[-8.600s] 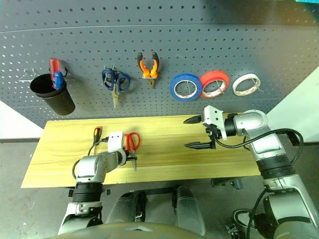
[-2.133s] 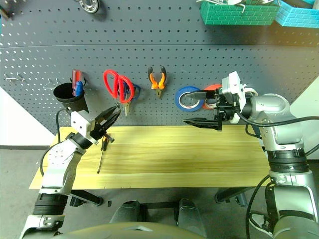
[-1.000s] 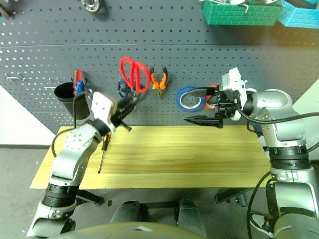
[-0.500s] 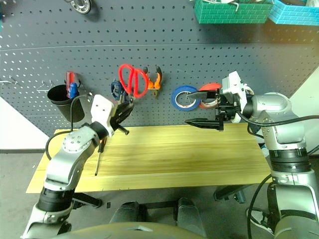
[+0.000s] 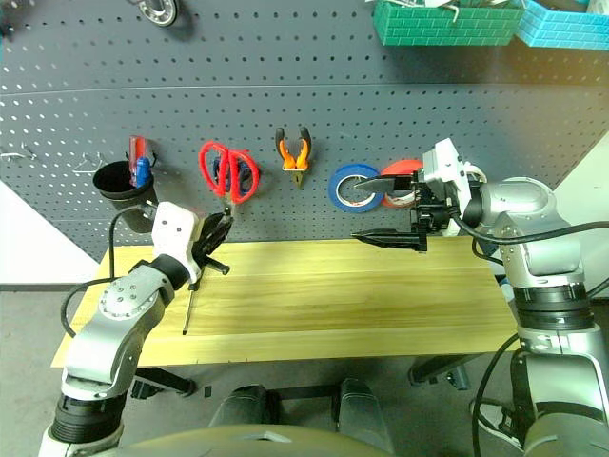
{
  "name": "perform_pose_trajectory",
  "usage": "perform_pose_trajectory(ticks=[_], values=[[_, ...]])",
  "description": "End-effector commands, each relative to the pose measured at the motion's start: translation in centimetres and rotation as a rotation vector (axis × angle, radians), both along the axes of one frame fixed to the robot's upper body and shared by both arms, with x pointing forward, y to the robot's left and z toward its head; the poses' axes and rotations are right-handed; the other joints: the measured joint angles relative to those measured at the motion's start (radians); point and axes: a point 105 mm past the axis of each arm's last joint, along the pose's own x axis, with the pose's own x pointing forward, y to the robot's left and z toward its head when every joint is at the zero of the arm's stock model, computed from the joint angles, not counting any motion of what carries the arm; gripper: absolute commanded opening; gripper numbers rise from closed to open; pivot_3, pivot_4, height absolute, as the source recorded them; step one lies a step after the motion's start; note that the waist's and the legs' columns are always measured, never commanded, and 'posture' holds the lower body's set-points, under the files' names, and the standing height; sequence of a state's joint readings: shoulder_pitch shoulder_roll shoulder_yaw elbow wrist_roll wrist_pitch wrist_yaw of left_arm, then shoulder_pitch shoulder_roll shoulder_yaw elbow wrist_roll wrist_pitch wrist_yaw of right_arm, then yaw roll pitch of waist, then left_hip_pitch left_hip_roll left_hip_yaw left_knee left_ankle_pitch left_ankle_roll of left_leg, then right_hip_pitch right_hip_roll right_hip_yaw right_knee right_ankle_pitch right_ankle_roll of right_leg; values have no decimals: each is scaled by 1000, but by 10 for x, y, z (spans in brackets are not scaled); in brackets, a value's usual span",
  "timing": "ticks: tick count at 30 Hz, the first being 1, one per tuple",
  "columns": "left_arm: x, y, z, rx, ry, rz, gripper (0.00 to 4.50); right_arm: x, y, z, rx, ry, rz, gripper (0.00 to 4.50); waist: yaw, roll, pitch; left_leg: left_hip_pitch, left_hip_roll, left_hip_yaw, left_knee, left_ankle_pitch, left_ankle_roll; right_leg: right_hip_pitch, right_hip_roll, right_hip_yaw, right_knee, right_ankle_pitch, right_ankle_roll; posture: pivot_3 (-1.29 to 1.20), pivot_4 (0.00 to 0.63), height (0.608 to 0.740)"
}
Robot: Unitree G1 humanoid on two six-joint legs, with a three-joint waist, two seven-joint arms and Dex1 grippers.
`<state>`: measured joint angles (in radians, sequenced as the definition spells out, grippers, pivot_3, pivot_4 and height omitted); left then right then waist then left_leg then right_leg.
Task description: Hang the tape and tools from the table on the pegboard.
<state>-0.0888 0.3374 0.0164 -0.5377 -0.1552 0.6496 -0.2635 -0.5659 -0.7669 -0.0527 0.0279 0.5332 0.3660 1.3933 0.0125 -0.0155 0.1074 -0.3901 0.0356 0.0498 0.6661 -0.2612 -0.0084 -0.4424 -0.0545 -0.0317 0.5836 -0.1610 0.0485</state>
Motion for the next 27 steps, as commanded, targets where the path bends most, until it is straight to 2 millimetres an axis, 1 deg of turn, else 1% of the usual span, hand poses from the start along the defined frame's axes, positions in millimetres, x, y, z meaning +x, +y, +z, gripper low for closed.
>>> perform_pose_trajectory(ticks=[1,4,7,9,12,17,20,25,27], values=[[1,6,8,0,-37,26,354,-1,1,8,-7,-40,12,4500,0,0,0,0,0,0,0,0,0,0,0,0,0,0,0,45,59,740],[4,7,2,-14,-9,41,354,-2,1,8,-7,-42,11,4500,0,0,0,0,0,0,0,0,0,0,0,0,0,0,0,43,58,740],[10,5,-3,-10,1,36,354,-2,1,9,-6,-43,5,4500,0,0,0,0,0,0,0,0,0,0,0,0,0,0,0,43,60,740],[17,2,-11,-18,44,42,354,-2,0,8,-5,-42,3,4500,1,0,0,0,0,0,0,0,0,0,0,0,0,0,0,44,60,740],[29,-6,-13,-18,49,31,354,-2,1,8,-4,-43,2,4500,1,0,0,0,0,0,0,0,0,0,0,0,0,0,0,38,61,740],[45,-6,-12,-18,57,60,354,-2,1,9,-2,-44,2,4500,-2,0,0,0,-1,0,0,0,0,0,0,0,0,0,0,38,62,740],[48,-8,-13,-26,72,77,354,-2,1,8,-3,-43,2,4500,-1,0,0,0,0,0,0,0,0,0,0,0,0,0,0,36,63,740],[48,-15,-12,-15,80,62,354,-1,2,9,0,-48,-2,4500,0,0,0,0,-1,0,0,0,0,0,0,0,0,0,0,38,65,740],[49,-14,-14,-14,95,77,1063,-1,2,9,2,-49,-3,4500,0,-1,0,0,-1,0,0,0,0,0,0,0,0,0,0,39,66,740]])
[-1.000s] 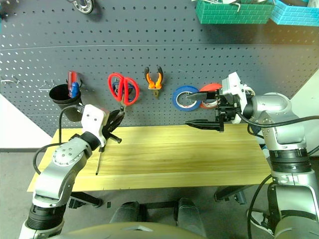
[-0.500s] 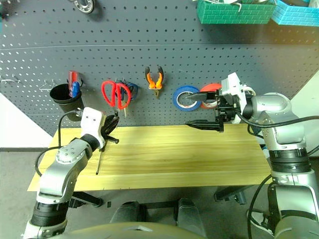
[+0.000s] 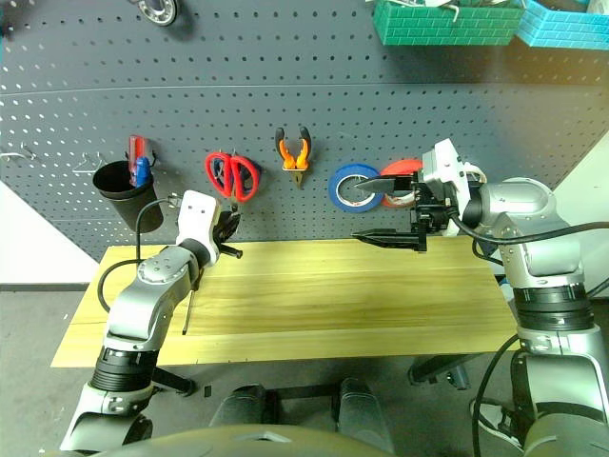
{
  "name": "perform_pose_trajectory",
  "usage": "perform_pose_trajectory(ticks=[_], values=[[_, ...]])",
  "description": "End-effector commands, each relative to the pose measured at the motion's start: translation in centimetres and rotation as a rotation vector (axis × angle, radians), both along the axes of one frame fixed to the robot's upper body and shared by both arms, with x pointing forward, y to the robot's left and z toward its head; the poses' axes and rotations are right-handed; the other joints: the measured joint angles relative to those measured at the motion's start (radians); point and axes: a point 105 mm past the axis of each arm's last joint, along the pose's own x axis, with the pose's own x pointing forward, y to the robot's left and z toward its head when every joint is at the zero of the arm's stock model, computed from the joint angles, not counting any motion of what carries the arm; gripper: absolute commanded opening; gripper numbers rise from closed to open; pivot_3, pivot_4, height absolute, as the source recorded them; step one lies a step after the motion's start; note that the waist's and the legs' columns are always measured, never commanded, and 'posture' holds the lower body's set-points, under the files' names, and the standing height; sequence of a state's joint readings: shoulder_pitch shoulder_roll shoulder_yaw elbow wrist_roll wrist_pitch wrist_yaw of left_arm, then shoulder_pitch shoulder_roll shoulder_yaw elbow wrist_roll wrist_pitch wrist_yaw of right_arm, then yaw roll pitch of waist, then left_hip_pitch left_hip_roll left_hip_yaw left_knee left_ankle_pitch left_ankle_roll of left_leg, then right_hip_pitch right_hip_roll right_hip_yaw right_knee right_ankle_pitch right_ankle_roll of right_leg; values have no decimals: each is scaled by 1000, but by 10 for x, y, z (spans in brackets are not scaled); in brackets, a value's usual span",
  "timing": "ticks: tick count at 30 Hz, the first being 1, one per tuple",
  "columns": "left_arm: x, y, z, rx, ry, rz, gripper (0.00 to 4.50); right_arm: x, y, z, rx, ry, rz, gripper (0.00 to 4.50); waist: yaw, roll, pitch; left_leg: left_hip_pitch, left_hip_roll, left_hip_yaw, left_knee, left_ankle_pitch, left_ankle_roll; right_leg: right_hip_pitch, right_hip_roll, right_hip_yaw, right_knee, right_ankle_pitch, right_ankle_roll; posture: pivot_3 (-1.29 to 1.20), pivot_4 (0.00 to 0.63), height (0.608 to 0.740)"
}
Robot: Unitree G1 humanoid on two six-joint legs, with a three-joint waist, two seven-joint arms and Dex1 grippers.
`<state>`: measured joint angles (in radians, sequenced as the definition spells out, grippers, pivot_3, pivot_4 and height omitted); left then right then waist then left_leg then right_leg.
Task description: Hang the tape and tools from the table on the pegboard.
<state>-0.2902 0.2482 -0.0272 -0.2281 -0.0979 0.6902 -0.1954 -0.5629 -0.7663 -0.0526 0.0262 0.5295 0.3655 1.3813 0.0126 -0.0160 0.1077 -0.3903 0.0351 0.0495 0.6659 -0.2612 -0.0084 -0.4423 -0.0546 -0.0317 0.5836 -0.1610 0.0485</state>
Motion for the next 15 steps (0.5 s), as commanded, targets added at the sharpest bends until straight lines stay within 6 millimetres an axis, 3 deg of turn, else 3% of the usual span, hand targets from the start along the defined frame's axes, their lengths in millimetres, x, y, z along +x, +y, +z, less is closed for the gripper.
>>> perform_pose_trajectory(ticks=[1,6,11,15], values=[[5,-5,14,8,-37,3,1241,-2,2,9,3,-48,10,4500,0,0,0,0,0,0,0,0,0,0,0,0,0,0,0,39,66,740],[10,-6,24,14,-69,-12,2863,-1,4,8,7,-48,9,4500,1,0,0,0,0,0,0,0,0,0,0,0,0,0,0,47,67,740],[-17,-7,45,-70,-191,-140,4467,-4,3,7,11,-41,14,4500,-2,0,0,0,0,0,-1,0,0,0,0,0,0,0,0,53,69,740],[-50,10,48,-38,-264,-196,4467,-7,1,7,13,-23,21,4500,-1,0,1,0,1,0,-1,0,0,-1,0,0,-1,0,0,74,76,740]])
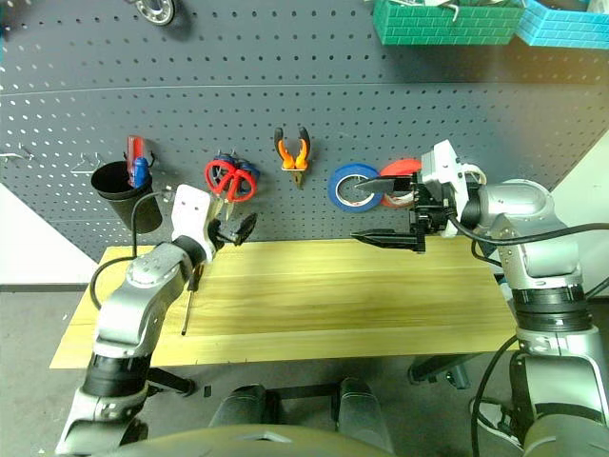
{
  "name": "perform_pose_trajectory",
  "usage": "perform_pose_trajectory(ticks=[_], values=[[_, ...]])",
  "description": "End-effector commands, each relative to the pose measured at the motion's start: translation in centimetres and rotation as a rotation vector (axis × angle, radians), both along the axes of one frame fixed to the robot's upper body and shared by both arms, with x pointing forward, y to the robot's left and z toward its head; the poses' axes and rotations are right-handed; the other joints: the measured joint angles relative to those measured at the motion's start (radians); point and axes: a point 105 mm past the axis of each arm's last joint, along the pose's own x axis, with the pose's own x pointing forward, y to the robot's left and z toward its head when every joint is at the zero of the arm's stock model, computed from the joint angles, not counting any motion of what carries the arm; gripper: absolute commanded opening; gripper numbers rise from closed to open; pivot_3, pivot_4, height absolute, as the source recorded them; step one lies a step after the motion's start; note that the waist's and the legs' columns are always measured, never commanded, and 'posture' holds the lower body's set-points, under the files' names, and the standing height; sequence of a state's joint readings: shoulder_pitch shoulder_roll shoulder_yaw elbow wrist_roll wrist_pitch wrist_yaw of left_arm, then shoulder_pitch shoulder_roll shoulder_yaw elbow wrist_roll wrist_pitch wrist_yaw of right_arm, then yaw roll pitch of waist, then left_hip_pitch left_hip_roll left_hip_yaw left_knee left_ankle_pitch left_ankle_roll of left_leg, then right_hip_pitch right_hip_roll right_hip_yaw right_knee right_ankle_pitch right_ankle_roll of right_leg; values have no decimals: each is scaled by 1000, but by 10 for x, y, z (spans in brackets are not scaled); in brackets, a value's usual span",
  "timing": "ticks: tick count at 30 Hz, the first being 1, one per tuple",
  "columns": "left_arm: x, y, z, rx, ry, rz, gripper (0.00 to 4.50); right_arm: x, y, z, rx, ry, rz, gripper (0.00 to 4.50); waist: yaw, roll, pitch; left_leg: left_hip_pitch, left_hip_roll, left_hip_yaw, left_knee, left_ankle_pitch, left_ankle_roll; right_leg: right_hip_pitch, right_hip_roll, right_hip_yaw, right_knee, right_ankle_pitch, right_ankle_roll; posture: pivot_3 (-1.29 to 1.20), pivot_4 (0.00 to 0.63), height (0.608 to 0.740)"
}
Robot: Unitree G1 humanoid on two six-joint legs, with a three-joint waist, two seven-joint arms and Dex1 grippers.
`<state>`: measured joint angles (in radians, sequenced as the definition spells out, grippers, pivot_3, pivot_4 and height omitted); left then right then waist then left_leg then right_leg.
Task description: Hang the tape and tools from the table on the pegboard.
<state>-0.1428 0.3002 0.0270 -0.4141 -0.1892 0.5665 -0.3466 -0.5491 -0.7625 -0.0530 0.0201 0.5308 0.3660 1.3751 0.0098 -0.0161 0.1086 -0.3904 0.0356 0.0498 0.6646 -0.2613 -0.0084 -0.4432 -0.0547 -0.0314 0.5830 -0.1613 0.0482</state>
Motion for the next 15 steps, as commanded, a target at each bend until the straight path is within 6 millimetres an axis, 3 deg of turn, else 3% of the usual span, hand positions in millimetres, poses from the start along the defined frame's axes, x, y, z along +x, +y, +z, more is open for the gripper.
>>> perform_pose_trajectory(ticks=[1,7,11,15], values=[[-22,17,23,25,-130,-24,4467,-7,0,10,10,-25,28,4500,3,0,1,0,0,0,0,0,0,0,0,0,0,0,0,82,77,740],[-48,53,4,52,-72,75,4467,-15,4,4,21,39,69,4500,6,0,2,0,0,-1,1,-2,-3,1,-2,-1,-2,0,0,121,88,740],[-50,90,-33,81,77,296,4467,-19,13,-2,26,92,104,4500,6,-1,4,0,0,-1,1,-2,-4,1,-2,-1,-5,0,0,146,100,740],[-44,92,-50,45,168,303,4467,-21,14,-7,13,135,116,4500,9,-4,13,-1,0,-2,0,-2,-4,1,-2,-2,-5,0,0,168,113,740]])
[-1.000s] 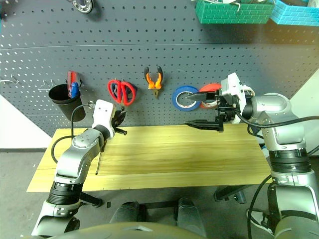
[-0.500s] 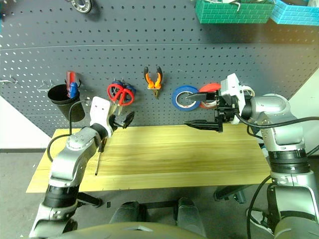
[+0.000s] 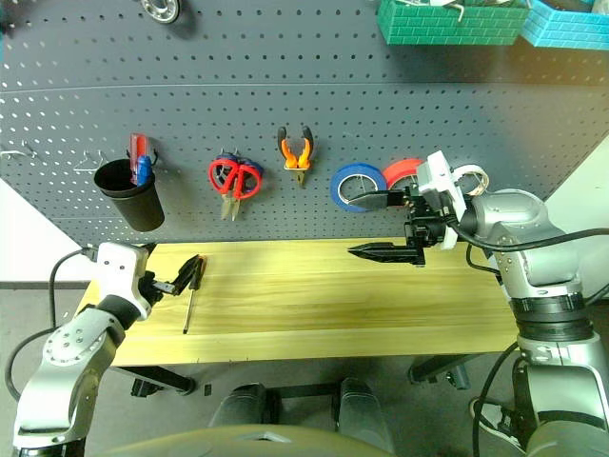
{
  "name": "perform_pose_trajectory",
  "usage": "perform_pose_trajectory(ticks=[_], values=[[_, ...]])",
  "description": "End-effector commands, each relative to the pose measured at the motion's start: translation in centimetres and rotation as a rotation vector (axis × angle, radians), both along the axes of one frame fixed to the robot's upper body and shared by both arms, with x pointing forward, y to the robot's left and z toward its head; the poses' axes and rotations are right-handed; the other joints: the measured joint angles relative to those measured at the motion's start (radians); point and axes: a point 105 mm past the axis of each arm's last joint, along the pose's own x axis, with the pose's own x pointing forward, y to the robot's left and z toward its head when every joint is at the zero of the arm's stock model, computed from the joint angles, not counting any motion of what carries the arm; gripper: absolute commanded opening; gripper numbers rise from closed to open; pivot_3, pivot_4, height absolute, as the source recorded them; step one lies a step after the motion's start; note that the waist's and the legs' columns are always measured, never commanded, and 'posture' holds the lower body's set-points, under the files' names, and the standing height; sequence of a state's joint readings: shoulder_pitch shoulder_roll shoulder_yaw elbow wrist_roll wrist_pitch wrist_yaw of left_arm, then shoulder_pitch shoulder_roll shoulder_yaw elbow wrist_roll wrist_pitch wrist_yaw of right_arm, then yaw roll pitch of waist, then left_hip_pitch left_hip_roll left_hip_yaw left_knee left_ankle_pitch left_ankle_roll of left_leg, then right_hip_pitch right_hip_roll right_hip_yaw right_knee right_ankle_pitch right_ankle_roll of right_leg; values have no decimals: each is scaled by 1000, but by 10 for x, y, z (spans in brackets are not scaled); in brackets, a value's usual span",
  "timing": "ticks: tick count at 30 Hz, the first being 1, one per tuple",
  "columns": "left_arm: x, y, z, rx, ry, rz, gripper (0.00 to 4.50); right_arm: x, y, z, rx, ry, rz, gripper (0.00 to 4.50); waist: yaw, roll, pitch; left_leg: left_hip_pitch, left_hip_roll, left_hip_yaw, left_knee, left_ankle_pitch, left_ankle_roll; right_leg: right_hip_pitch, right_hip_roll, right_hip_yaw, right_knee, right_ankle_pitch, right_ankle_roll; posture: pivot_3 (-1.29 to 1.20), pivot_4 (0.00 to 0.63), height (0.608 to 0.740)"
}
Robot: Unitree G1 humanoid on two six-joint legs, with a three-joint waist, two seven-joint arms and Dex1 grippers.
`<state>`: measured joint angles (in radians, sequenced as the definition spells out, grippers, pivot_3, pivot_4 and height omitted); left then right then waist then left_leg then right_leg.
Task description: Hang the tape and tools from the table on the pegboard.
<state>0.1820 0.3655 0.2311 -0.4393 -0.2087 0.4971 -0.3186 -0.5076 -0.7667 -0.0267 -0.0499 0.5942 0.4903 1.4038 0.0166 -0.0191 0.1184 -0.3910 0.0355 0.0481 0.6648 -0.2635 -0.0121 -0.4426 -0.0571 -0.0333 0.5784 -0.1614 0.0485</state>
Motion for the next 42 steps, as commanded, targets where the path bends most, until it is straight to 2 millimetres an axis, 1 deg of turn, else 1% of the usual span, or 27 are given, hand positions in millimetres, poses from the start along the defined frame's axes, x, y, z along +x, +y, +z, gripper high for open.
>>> perform_pose_trajectory(ticks=[1,2,6,8,12,14,17,23,27,28,32,35,38,42], values=[[8,8,-5,-27,35,42,4467,-4,4,4,3,-1,35,4500,7,-1,6,-1,0,0,0,0,0,0,0,-1,0,0,0,173,118,740],[11,10,-8,-37,44,53,4467,-3,5,4,4,-1,34,4500,20,0,11,-1,0,0,0,0,0,0,0,-1,0,0,0,175,121,740],[22,9,-9,-56,36,40,4467,0,5,1,2,4,33,4500,30,0,22,-1,0,0,-1,0,0,-1,0,-1,0,0,0,183,135,740],[34,13,-9,-77,32,64,4467,0,8,-7,-14,7,45,4500,36,0,25,-2,0,0,-1,0,0,-2,0,-1,0,0,0,182,141,740],[50,16,-13,-88,58,75,4467,4,21,-22,-4,18,46,4500,48,-1,31,-2,0,0,-2,1,2,-3,0,-1,0,0,0,180,153,740],[55,17,-21,-75,94,77,4467,6,29,-34,-16,20,50,4500,49,-1,35,-2,0,1,-2,1,3,-3,0,-1,1,0,0,177,160,740],[60,21,-30,-66,133,106,4467,7,41,-51,-34,27,53,4500,50,-2,41,-3,0,1,-2,2,3,-3,-1,-1,1,0,0,172,173,740],[69,23,-40,-47,175,109,4467,17,71,-71,-13,19,21,4500,50,-3,67,-5,1,0,-2,2,3,-5,-1,-1,2,0,0,177,209,740],[75,28,-46,-15,211,139,4467,19,81,-89,-64,-7,20,4500,51,-3,81,-16,0,0,-1,2,4,-18,-2,-1,5,0,0,187,235,740],[76,29,-47,-17,220,151,4467,20,84,-92,-69,-10,21,4500,51,-3,84,-17,-1,1,-1,2,4,-19,-2,-1,6,1,-1,187,238,740],[85,29,-48,7,234,154,4467,25,95,-92,-55,-10,19,4500,50,-3,99,-17,-1,1,-1,2,4,-19,-3,-1,6,1,-2,189,253,740],[94,26,-52,30,264,147,4467,28,99,-90,-49,6,16,4500,50,-4,109,-17,-1,1,0,3,4,-19,-3,-1,7,0,0,192,261,740],[98,27,-63,2,348,182,4467,29,102,-88,-45,19,21,4500,51,-5,116,-17,-1,0,0,3,4,-19,-3,-2,8,0,1,184,267,740],[108,28,-72,36,374,184,4467,30,106,-87,-44,13,36,4500,49,-7,120,-17,-2,0,0,3,4,-19,-3,-2,8,0,1,187,268,740]])
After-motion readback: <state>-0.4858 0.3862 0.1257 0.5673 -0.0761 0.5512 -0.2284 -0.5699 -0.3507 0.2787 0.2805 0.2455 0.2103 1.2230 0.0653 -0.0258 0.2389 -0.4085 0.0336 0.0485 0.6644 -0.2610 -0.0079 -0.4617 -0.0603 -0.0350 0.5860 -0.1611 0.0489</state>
